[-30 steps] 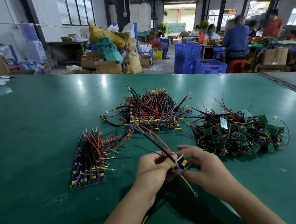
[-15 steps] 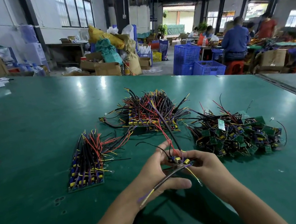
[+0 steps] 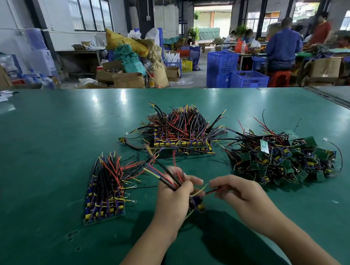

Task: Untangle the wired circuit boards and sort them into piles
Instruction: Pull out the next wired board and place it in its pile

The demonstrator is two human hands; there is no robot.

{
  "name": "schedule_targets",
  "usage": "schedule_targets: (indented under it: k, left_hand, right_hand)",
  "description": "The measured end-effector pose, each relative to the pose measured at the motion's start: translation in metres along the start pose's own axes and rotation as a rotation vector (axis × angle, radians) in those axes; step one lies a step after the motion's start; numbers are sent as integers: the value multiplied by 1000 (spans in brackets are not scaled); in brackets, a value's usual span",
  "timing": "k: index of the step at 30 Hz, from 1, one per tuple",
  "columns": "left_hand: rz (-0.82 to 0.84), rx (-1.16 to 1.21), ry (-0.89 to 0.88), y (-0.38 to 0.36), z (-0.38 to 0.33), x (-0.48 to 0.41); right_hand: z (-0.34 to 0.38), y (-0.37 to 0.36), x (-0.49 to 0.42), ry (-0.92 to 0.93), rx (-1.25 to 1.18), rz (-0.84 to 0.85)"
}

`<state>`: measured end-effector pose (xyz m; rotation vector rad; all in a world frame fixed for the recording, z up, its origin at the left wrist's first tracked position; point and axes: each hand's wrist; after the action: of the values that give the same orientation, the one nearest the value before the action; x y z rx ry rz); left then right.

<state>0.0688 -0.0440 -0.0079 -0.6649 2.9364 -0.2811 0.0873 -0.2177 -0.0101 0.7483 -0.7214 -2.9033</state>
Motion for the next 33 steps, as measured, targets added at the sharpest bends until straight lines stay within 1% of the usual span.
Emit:
schedule_targets:
  k: [4, 8, 11, 13, 15, 17, 19, 23, 24, 27, 29, 31, 33]
  left_hand:
    - [35, -68, -58, -2, 2, 1]
    - [158, -158, -102, -4, 9, 3]
    - [261, -210, -120, -3, 10, 5]
    - [366, -245, -168, -1, 9, 6]
    - [422, -276, -228, -2, 8, 9]
    - [340, -244, -259, -6, 7, 11]
    - [217, -158, -248, -8, 6, 10]
    - [117, 49, -146, -9, -1, 8]
    - [96, 91, -102, -9, -2, 9]
    - [41, 224, 68, -15, -2, 12]
    - [38, 294, 143, -15, -3, 11]
    - [45, 262, 135, -14, -3, 9]
    - [74, 211, 112, -13, -3, 11]
  right_hand:
    - [-1, -4, 0, 100, -91, -133]
    - [2, -7, 0, 119, -258, -236]
    - [6, -10, 2, 132, -339, -241]
    - [11, -11, 4, 125, -417, -238]
    - [17, -12, 5, 135, -466, -224]
    - [18, -12, 6, 163, -430, -236]
    - [16, -8, 6, 157, -323, -204]
    - [16, -13, 10, 135, 10, 59]
    - [17, -18, 11, 145, 60, 86]
    - [21, -29, 12, 131, 108, 61]
    - [21, -31, 12, 144, 110, 54]
    - [21, -33, 14, 187, 161, 50]
    - [23, -36, 15, 182, 207, 52]
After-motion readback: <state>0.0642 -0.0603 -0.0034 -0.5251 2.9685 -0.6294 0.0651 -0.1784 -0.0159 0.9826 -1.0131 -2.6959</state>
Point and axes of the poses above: each hand's wrist, its own x-axis away from the middle knuckle, its own y-axis out of the back of the hand, z = x × y, and after that the axes turned 13 degrees about -z, right-handed
